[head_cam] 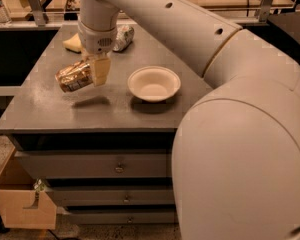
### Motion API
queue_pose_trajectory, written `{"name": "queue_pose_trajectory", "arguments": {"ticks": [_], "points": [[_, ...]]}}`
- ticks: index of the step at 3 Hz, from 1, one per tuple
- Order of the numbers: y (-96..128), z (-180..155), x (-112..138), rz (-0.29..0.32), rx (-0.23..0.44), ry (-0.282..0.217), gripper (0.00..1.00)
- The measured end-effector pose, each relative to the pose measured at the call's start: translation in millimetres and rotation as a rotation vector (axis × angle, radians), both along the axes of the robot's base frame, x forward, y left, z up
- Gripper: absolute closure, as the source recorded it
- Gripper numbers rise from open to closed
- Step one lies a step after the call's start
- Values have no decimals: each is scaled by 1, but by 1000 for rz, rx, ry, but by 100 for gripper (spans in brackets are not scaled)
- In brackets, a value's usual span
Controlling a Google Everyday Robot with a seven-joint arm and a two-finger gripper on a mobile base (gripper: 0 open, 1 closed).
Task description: Pick orange can
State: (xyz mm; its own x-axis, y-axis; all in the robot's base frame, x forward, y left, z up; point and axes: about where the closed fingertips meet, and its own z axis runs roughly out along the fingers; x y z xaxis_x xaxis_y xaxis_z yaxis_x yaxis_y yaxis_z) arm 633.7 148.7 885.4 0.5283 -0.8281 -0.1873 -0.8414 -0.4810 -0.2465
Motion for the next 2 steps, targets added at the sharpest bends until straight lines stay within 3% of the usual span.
{"name": "queue_pose_trajectory", "arguments": {"ticks": [2], "points": [[-24, 24, 23, -45, 120, -7, 100]]}}
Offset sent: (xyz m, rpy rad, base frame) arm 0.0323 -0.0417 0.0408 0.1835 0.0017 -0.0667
